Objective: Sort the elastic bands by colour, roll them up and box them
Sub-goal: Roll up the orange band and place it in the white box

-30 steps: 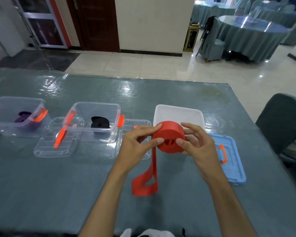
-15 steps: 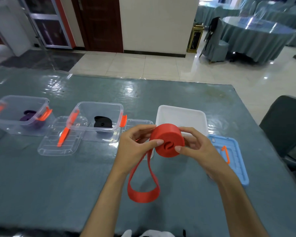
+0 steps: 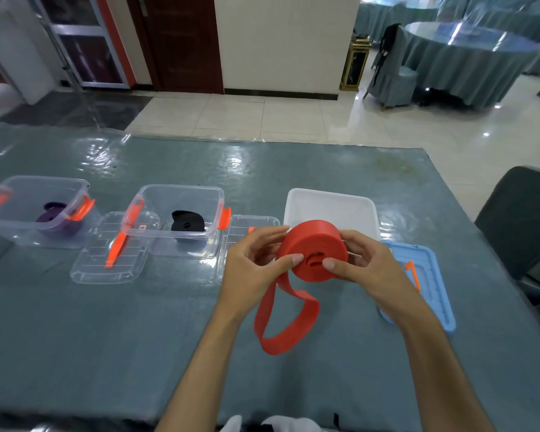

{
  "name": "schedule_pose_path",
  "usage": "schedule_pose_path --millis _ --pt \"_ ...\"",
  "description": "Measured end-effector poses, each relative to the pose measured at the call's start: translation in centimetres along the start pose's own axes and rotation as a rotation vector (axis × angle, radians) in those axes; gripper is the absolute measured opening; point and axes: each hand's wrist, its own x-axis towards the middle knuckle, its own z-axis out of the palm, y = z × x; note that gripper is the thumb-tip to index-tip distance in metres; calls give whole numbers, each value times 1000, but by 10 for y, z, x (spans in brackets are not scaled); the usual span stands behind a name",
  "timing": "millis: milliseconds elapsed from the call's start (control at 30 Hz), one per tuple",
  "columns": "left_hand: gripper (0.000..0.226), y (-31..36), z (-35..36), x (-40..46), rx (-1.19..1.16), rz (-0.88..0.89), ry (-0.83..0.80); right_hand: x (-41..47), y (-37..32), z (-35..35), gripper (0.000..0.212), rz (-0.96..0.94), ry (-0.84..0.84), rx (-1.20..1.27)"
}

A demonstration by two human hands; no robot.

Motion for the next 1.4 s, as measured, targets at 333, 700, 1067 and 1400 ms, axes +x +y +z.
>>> schedule_pose_path --millis 333,700,1067,1400 --pt "47 -9 -5 4 -53 -13 -30 4 7 9 49 45 40 64" --pt "37 -13 -8 9 -82 -3 -8 9 12 14 67 9 177 166" --pt "17 -19 -9 12 -137 7 107 7 10 11 67 -5 16 31" --pt "29 -20 -10 12 -110 -38 82 10 25 13 80 -62 -26 -43"
